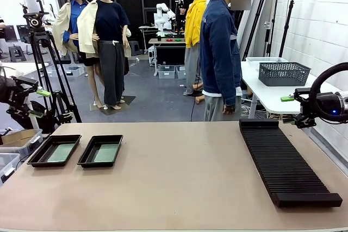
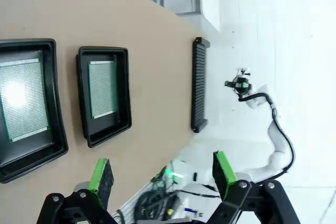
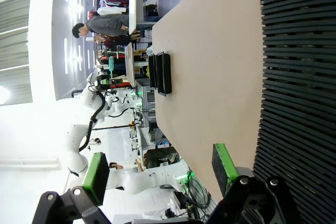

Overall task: Inspect and transfer BCBs to ESD trays.
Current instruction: Pick up the ESD tray and place it on the left side of the table.

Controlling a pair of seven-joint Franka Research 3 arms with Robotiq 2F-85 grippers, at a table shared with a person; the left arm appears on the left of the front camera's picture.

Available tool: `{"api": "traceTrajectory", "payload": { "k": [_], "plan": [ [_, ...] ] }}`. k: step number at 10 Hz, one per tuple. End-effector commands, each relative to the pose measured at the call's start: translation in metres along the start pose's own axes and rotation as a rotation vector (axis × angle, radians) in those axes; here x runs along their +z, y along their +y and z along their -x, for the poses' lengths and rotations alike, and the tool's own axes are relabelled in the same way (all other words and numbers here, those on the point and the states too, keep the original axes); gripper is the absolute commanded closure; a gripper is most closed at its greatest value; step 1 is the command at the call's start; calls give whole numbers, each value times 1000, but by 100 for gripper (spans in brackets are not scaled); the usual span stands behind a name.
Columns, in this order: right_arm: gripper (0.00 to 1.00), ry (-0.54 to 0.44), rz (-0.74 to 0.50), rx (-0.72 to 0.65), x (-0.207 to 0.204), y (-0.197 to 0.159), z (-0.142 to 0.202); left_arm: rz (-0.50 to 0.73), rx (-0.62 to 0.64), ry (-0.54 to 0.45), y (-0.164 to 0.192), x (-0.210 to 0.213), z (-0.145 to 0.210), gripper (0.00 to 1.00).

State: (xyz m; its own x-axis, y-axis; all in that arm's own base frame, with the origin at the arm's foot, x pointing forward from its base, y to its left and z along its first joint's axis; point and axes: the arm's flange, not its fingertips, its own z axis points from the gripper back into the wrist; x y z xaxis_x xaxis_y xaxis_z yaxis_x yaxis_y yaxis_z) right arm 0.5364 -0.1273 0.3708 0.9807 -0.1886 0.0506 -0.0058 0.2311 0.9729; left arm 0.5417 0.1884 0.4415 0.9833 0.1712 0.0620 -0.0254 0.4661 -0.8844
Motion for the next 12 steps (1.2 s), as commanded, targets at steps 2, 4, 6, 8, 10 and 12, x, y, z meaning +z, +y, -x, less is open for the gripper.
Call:
{"api": "traceTrajectory", "payload": {
  "k": [2, 4, 6, 8, 10, 12],
  "plan": [
    [0, 9, -7, -9, 0, 2, -3, 130, 61, -30, 23, 11, -13, 0],
    [0, 9, -7, -9, 0, 2, -3, 149, 83, -51, 28, 14, -16, 0],
    [0, 9, -7, -9, 0, 2, -3, 151, 101, -74, 29, 18, -18, 0],
    [0, 9, -7, -9, 0, 2, -3, 131, 80, -62, 33, 12, -13, 0],
    [0, 9, -7, -9, 0, 2, -3, 131, 80, -62, 33, 12, -13, 0],
    [0, 9, -7, -9, 0, 2, -3, 131, 80, -62, 33, 12, -13, 0]
  ]
}}
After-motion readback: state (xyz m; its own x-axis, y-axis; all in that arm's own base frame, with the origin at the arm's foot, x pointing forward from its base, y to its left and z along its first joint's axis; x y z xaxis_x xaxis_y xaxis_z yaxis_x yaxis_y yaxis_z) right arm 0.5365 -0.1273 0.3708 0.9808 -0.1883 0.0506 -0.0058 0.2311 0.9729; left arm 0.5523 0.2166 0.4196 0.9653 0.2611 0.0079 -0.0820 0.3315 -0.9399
